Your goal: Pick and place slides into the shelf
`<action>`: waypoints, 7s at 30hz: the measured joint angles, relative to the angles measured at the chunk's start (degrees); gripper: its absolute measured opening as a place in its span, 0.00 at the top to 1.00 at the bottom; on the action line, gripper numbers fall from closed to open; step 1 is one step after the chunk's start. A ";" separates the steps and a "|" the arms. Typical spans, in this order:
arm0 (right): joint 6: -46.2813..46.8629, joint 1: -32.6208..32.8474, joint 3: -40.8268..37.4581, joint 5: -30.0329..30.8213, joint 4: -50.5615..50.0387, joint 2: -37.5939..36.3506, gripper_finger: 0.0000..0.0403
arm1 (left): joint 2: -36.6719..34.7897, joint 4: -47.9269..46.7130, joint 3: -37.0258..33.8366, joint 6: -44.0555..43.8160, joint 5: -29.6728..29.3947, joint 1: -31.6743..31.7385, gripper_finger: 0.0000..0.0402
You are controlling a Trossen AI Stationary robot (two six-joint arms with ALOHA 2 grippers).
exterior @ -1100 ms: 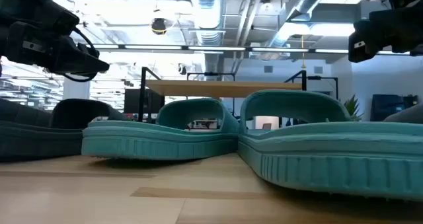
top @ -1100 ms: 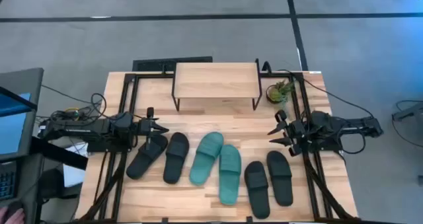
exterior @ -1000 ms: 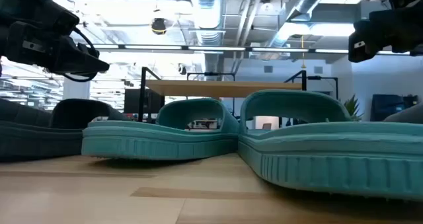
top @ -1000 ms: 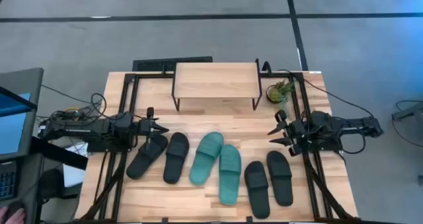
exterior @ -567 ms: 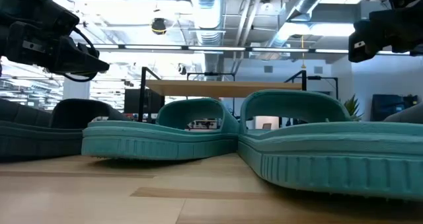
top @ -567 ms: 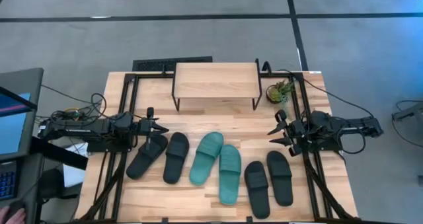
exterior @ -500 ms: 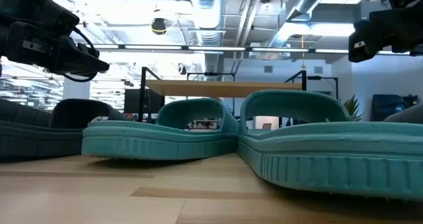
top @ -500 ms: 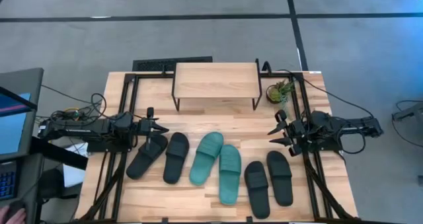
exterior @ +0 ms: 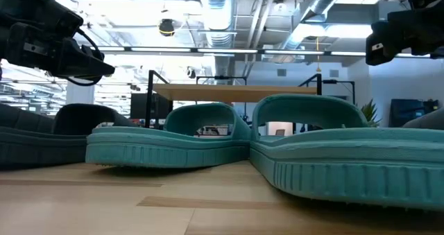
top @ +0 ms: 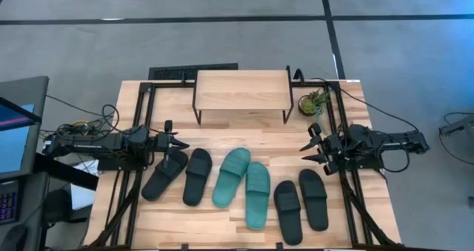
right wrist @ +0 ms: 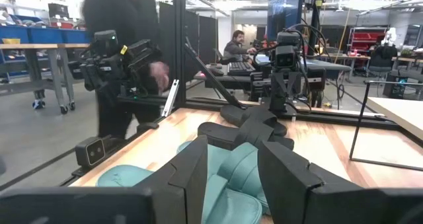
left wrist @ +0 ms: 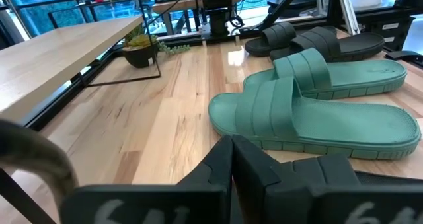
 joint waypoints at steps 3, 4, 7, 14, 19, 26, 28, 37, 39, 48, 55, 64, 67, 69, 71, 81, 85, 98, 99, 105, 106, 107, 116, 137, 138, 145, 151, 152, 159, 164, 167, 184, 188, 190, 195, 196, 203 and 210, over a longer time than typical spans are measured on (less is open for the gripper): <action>-0.01 -0.01 0.01 0.00 -0.01 0.00 0.70 | -0.01 0.00 -0.01 0.21 0.01 0.00 1.00; -0.01 -0.01 0.02 -0.01 -0.02 0.01 0.70 | -0.01 0.00 0.01 0.40 0.01 0.00 1.00; -0.02 -0.01 0.02 0.00 0.00 0.00 0.70 | 0.00 0.00 -0.01 0.16 0.01 -0.01 1.00; 0.00 0.00 0.02 0.00 -0.01 0.02 0.70 | -0.01 0.00 0.01 0.37 0.00 -0.01 1.00; 0.00 -0.02 0.02 0.00 0.00 0.02 0.70 | 0.00 0.00 0.00 0.19 0.01 -0.02 1.00; -0.02 -0.02 0.02 0.00 0.00 0.00 0.70 | 0.00 0.01 0.00 -0.20 0.02 -0.03 1.00; -0.02 0.00 0.02 0.00 0.00 0.00 0.70 | 0.00 0.31 -0.01 -4.50 0.85 -0.04 1.00; -0.01 -0.01 0.02 -0.01 -0.01 0.02 0.70 | -0.08 7.87 0.01 -44.21 0.86 0.00 1.00; -0.01 0.00 0.01 0.00 0.00 0.01 0.70 | -0.12 10.39 -0.01 -51.95 1.04 -0.06 1.00; 5.82 -0.04 0.02 2.81 1.21 0.00 0.70 | -0.05 20.02 -0.01 -57.40 -6.77 -0.87 1.00; 34.36 0.85 0.02 3.07 16.48 0.00 0.70 | -0.05 27.67 -0.01 -64.48 -9.64 -0.87 1.00; 46.36 0.70 1.09 10.56 31.94 -0.02 0.70 | -0.08 22.53 0.69 -49.75 -17.43 -0.83 1.00; 45.18 0.72 1.07 11.66 33.76 0.00 0.70 | -0.04 16.84 0.71 -55.00 -17.52 -0.83 1.00; 45.10 0.71 1.11 13.52 33.61 0.00 0.70 | -0.05 14.14 0.71 -59.54 -16.02 -0.85 1.00; 45.03 0.71 1.11 15.31 33.66 0.02 0.70 | -0.05 11.17 0.79 -60.88 -14.41 -0.85 1.00; 45.50 0.72 1.14 23.15 33.29 0.02 0.70 | -0.01 0.13 0.98 -68.31 -15.73 -0.87 1.00; 46.58 0.81 1.18 23.21 33.51 0.02 0.70 | 0.03 -0.28 1.08 -72.07 -16.44 -0.88 1.00; 44.32 1.36 1.27 23.84 34.62 2.67 0.70 | 0.38 17.83 1.02 -61.33 -3.86 -2.40 1.00; 44.37 1.36 1.27 23.80 35.41 3.27 0.70 | 0.50 19.00 1.02 -58.69 -3.84 -2.72 1.00; 39.54 2.35 2.14 23.76 41.34 9.20 0.70 | 0.00 23.08 1.02 -42.03 -10.44 -2.93 1.00; 38.57 2.77 2.75 23.68 41.74 10.32 0.70 | -0.01 24.67 1.05 -44.90 -12.13 -2.93 1.00; 38.20 3.28 3.48 23.63 42.45 11.63 0.70 | 0.01 25.90 1.07 -48.01 -13.50 -2.91 1.00; 32.39 7.32 13.62 22.27 43.38 26.99 0.70 | 8.14 32.78 2.56 -53.61 -4.28 -10.11 1.00; 24.83 16.13 31.50 24.07 18.80 39.31 0.70 | 44.94 6.12 35.94 -25.38 -8.82 -19.75 1.00; 24.83 16.60 32.51 24.27 16.40 39.96 0.70 | 46.57 1.94 37.72 -24.79 -9.66 -20.16 1.00; 24.87 19.20 36.77 29.65 3.24 42.38 0.70 | 58.47 -11.20 47.85 -15.94 -13.59 -21.76 1.00; 25.43 21.85 36.87 30.43 -2.17 42.13 0.70 | 70.42 -15.52 55.86 -8.15 -15.40 -23.19 1.00; 25.71 22.35 36.87 30.55 -3.01 42.11 0.70 | 72.31 -16.40 57.18 -7.24 -15.39 -23.43 0.99; 26.01 26.49 36.85 33.03 -8.13 39.79 0.70 | 82.40 -21.60 65.12 -7.62 -19.65 -24.53 0.89; 26.06 29.79 36.81 34.52 -12.44 35.75 0.70 | 86.06 -22.97 69.97 -9.60 -27.38 -25.42 0.79; 26.04 31.77 36.81 35.31 -14.57 32.67 0.70 | 88.04 -24.22 71.65 -8.81 -31.27 -25.80 0.74; 24.98 40.13 36.76 46.53 -19.30 29.40 0.70 | 92.38 -29.53 71.35 -12.03 -40.77 -29.37 0.70; 25.01 40.15 36.76 46.53 -19.26 29.42 0.70 | 92.38 -29.57 70.34 -12.46 -40.71 -29.29 0.70; 25.29 40.15 36.76 46.53 -19.26 29.42 0.70 | 92.36 -28.43 69.40 -12.56 -39.59 -29.24 0.70; 26.10 40.15 36.76 46.51 -19.26 29.51 0.70 | 92.38 -28.11 67.72 -14.51 -41.69 -29.12 0.70; 26.31 40.15 36.76 46.51 -19.24 29.51 0.70 | 92.38 -28.46 67.72 -14.90 -41.81 -28.90 0.70; 26.51 40.15 36.76 46.51 -19.14 29.55 0.70 | 95.85 -24.56 67.75 -13.47 -39.44 -26.48 0.70; 26.56 40.58 36.76 46.49 -17.35 30.29 0.70 | 97.10 -23.95 67.78 -16.28 -43.23 -26.45 0.70</action>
